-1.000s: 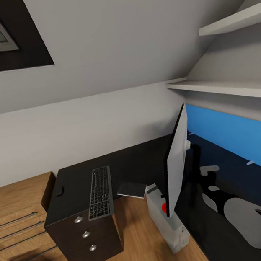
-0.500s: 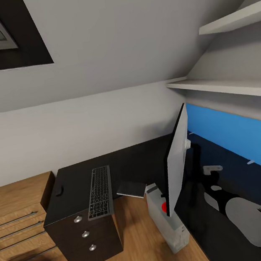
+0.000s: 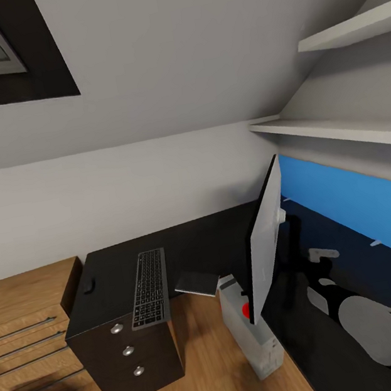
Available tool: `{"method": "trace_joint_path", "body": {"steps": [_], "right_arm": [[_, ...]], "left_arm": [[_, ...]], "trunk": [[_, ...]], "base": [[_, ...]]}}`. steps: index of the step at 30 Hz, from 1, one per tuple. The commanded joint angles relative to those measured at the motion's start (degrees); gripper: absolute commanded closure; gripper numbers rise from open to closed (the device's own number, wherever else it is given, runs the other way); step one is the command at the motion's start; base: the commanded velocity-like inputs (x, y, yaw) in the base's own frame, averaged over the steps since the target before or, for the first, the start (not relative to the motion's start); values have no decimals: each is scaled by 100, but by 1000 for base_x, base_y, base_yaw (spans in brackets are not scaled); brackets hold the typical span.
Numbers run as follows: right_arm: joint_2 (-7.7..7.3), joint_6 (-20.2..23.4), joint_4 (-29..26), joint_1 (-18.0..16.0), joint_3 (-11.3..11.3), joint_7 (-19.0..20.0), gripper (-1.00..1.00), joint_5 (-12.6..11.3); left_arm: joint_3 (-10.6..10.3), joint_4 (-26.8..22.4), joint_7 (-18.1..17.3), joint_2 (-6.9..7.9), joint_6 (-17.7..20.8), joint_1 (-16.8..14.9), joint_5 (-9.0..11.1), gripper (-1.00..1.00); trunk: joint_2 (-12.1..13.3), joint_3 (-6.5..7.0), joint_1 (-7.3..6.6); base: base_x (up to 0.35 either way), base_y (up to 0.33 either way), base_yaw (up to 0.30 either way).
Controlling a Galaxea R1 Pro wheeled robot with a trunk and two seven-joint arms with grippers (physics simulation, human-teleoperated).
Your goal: In the bedroom, organize the workspace by keeping the computer under the desk, ensuring the monitor is on the desk, placing the keyboard on the desk next to the monitor, placing the mouse on the desk next to the keyboard, moving the folder from the swivel chair onto the desk next to the mouse, stacking the notebook on top of the folder with the pen on top of the notebook, and positioning the swivel chair next to the desk.
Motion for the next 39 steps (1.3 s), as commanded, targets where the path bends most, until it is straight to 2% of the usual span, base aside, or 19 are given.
{"method": "trace_joint_path", "body": {"steps": [1, 16, 26, 39], "right_arm": [[-1, -19, 11, -7, -34, -28, -100, 61], [-1, -19, 7, -7, -35, -28, -100, 62], [-1, -4, 8, -7, -35, -28, -100, 64], [-24, 1, 6, -7, -35, -28, -100, 67]], "left_arm": [[-49, 1, 38, 6, -33, -7, 59, -100], [-44, 1, 38, 6, -33, -7, 59, -100], [-49, 1, 38, 6, -33, -7, 59, -100], [-51, 1, 38, 6, -33, -7, 51, -100]], "trunk": [[-7, -8, 1], [-7, -8, 1], [-7, -8, 1], [-7, -8, 1]], "base": [[0, 0, 0], [37, 0, 0], [226, 0, 0], [39, 0, 0]]}}
